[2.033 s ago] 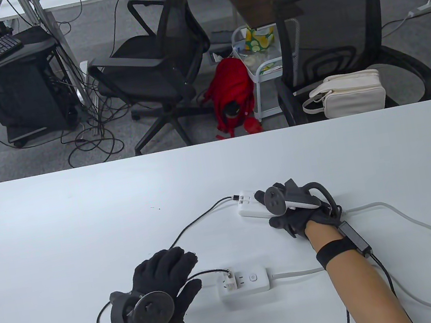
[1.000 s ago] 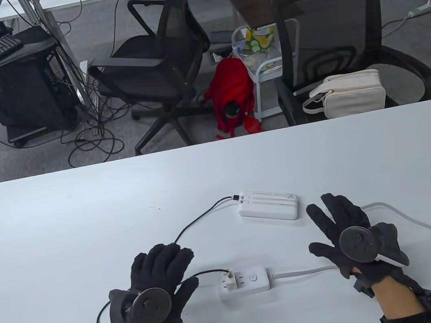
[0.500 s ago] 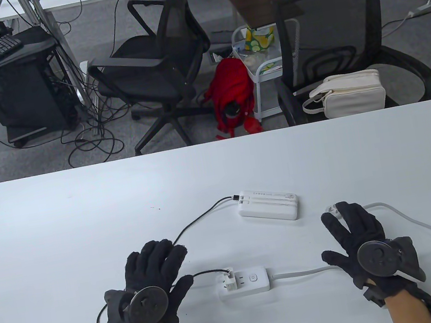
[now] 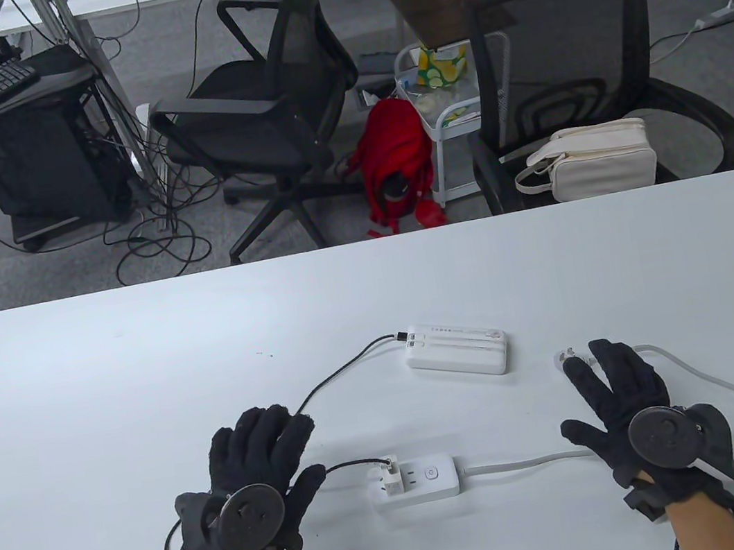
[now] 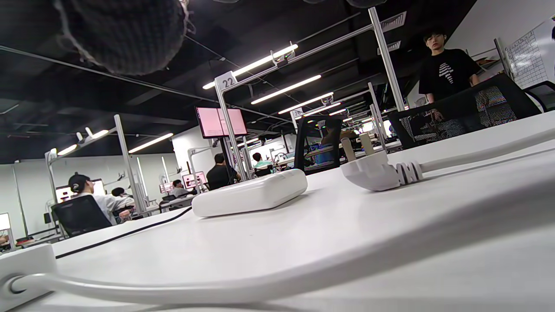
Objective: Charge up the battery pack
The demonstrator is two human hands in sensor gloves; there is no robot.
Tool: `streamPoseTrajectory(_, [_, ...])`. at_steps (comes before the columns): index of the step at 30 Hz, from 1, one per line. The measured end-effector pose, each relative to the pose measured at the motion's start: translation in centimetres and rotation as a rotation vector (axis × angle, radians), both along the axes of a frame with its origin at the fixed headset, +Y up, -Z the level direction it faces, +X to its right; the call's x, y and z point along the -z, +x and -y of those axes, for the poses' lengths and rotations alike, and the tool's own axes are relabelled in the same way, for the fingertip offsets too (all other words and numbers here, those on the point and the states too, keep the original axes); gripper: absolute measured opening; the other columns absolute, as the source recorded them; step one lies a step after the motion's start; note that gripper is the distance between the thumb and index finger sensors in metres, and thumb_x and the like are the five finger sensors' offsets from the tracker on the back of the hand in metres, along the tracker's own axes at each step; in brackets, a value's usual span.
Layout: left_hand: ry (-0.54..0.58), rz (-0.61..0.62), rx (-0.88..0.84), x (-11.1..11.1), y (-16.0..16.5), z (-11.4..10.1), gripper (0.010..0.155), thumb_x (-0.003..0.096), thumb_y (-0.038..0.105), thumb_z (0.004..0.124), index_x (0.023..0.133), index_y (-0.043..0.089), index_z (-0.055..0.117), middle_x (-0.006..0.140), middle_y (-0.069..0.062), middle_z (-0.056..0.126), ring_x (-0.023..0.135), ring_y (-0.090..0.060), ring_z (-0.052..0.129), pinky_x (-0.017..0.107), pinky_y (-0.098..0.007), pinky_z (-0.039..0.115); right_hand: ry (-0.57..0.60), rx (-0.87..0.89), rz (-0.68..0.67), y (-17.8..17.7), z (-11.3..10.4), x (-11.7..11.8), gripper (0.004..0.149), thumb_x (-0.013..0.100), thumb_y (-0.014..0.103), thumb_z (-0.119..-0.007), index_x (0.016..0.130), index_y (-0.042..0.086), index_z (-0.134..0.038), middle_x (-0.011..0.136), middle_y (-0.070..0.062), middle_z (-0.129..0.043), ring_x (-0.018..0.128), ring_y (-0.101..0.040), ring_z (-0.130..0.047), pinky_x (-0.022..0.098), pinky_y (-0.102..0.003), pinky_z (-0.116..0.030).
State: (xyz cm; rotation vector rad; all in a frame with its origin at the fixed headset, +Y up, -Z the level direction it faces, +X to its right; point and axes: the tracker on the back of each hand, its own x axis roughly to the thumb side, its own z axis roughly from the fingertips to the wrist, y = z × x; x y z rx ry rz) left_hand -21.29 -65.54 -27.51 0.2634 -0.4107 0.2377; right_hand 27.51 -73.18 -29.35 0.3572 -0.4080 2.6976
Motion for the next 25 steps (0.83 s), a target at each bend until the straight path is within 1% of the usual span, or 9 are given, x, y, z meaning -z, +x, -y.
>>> streamPoseTrajectory(9, [0.007, -0.011, 0.011, 0.01, -0.21, 0.0, 0.068, 0.0518, 0.053, 0.068, 0.113, 0.028, 0.052, 0.119, -0.014, 0.05, 0.114, -0.047, 0.046, 0.077, -0.076, 0.033, 0.001, 0.038, 0.001, 0.44, -0.03, 0.14, 0.079, 0.046, 0.058, -0.075, 0.108, 0.043, -0.029, 0.116, -0.009, -0.018, 0.109, -0.044, -0.026, 0.075, -0.065, -0.031])
streamPoseTrajectory(25, [0.02, -0.019, 0.001, -0.08, -0.76, -0.17, 0.068, 0.0518, 0.053, 0.068, 0.113, 0.028, 0.052, 0.12, -0.014, 0.05, 0.114, -0.047, 0.046, 0.077, -0.076, 0.033, 0.0, 0.012, -0.007, 0.15, -0.02, 0.13, 0.078, 0.046, 0.059, -0.074, 0.108, 0.043, -0.028, 0.116, -0.01, -0.017, 0.108, -0.044, -0.026, 0.075, -0.065, -0.032])
